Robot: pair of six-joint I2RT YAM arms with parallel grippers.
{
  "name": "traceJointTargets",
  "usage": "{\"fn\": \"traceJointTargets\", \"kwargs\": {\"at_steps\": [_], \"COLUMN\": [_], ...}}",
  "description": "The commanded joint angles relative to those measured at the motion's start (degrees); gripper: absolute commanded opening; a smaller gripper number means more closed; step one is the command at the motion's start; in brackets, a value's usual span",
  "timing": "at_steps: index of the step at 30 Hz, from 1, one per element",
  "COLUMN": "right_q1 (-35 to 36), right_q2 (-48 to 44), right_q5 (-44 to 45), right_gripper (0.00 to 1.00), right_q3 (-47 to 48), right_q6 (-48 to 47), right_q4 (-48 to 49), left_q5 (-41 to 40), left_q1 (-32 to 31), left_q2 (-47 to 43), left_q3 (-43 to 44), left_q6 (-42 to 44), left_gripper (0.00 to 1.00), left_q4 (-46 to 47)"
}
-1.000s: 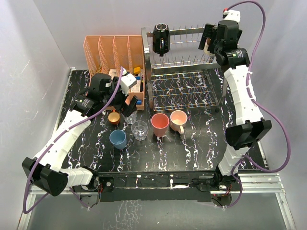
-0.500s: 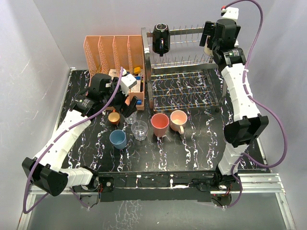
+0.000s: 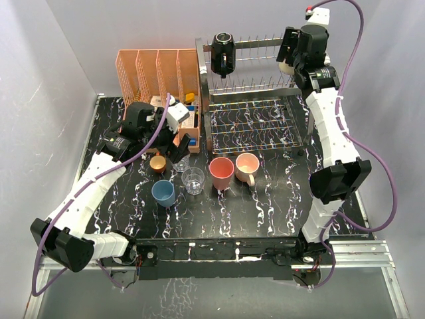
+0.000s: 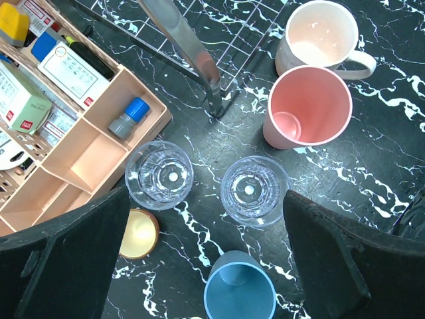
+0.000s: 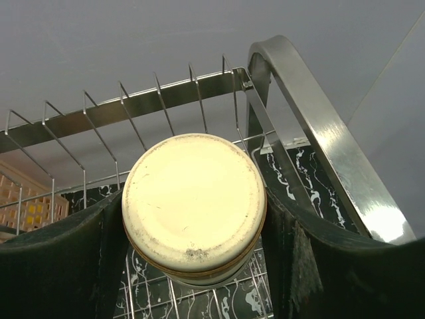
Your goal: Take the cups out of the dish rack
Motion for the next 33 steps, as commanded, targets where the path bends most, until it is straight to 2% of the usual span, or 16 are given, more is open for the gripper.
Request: {"fn": "traceJointTargets", "kwargs": {"at_steps": [1,8,15,23,28,33], "right_q1": [-0.13,0.47,0.52,0.52,0.45,0.54], "right_q2": [-3.82,-9.71,-17.77,-34.48,-44.81,-50.86], "right_q5": [-3.18,-6.53,-14.48,-28.94,-38.13,-45.32], "right_gripper": [0.31,0.21,0.19,0.18,0.17,0.15], "right_q3": [1.54,-0.05,-4.67,-24.29,-39.77,-51.79], "right_q6": [1.01,0.44,3.2,14.51,26.23,36.28], "right_q4": [6.03,8.82,10.56,11.52,13.91,15.58], "left_q5": [1.05,1.61,2.64,5.29,8.56,12.52], "left_q1": [0.29,0.29,0.29,0.27,0.25,0.21], "left_q2": [-1.51,-1.78,-3.4,-5.47,-6.68,-8.11], "left_q3": [1.86,1.76,0.59,-1.51,-3.42,-6.53], "left_q6": [-1.08,-1.52,-1.72,2.17,5.12,6.46], "left_gripper": [0.97,0.97,0.97,0.97,0.97,0.97], "left_q4": [-0.12,1.11,4.82,10.25,12.85,15.57]}}
